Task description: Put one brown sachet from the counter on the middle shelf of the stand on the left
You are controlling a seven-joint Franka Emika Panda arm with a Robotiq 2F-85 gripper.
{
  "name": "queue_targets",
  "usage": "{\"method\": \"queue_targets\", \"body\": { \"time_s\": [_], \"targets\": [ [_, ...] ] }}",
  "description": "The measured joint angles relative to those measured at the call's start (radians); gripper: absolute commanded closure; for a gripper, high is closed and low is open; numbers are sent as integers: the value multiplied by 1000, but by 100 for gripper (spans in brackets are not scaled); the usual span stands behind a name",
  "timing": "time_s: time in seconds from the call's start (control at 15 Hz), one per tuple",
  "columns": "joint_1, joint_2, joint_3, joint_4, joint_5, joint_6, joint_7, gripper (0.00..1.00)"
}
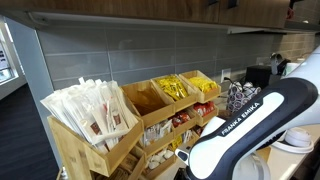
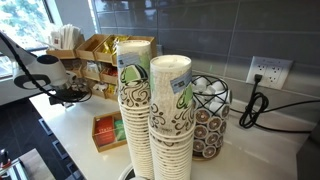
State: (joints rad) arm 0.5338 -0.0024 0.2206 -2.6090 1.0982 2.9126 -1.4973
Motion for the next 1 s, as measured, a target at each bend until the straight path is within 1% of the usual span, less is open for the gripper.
{"method": "queue_targets", "body": {
  "time_s": [0.13, 0.33, 0.4, 0.47, 1.0],
  "targets": [
    [0, 12, 0, 8, 0, 7, -3, 66],
    [0, 22, 1, 19, 0, 10, -6, 90],
    [0, 23, 1, 21, 0, 10, -7, 96],
    [0, 23, 1, 22, 0, 10, -9, 99],
    [0, 17, 4, 25, 0, 10, -19, 98]
  ]
}}
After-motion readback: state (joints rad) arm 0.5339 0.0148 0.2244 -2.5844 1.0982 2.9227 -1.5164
